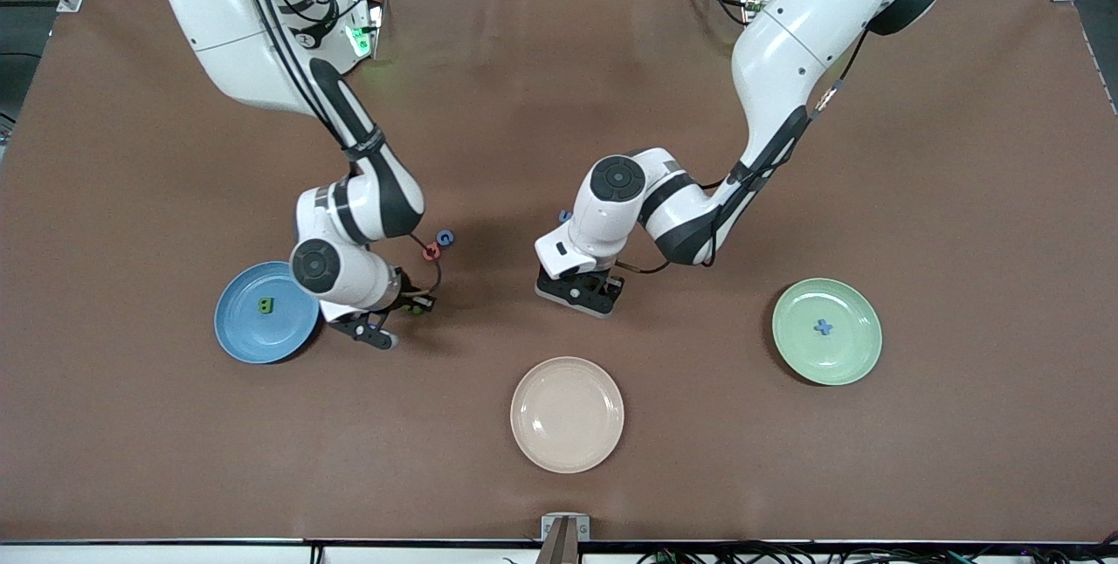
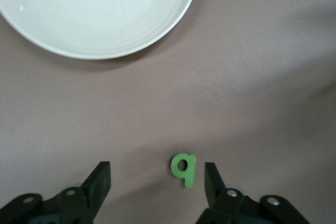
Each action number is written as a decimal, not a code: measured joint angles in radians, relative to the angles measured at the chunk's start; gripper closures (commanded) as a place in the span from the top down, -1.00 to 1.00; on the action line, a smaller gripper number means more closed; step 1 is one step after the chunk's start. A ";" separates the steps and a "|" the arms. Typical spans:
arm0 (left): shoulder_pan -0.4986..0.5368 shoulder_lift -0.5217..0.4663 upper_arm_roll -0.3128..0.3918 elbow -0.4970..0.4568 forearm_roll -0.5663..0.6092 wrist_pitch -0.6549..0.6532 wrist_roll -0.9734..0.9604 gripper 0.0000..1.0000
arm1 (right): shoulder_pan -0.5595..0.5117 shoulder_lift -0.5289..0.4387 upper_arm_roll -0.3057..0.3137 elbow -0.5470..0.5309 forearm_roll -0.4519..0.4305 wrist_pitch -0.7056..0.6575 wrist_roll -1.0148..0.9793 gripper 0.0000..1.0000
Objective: Sort uppercase to blue plate, lowercase to green plate
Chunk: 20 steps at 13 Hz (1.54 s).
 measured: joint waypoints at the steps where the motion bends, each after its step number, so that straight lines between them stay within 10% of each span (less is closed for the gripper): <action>1: -0.002 0.012 0.003 0.001 0.005 0.034 0.019 0.42 | -0.023 -0.001 -0.044 0.038 0.001 -0.067 -0.113 -0.85; 6: -0.093 0.041 0.087 0.029 0.017 0.065 0.048 0.28 | -0.241 -0.008 -0.072 0.220 0.001 -0.294 -0.504 -0.66; 7: -0.098 0.044 0.091 0.031 0.017 0.065 0.048 0.24 | -0.254 -0.006 -0.072 0.219 0.000 -0.296 -0.555 -0.47; 9: -0.102 0.051 0.091 0.032 0.019 0.065 0.048 0.15 | -0.279 0.010 -0.073 0.208 0.000 -0.297 -0.640 0.58; 10: -0.104 0.053 0.091 0.032 0.020 0.065 0.048 0.11 | -0.286 0.024 -0.072 0.201 0.000 -0.296 -0.655 0.67; 20: -0.110 0.067 0.096 0.032 0.020 0.065 0.048 -0.02 | -0.155 -0.007 -0.036 0.113 0.108 -0.359 -0.328 0.71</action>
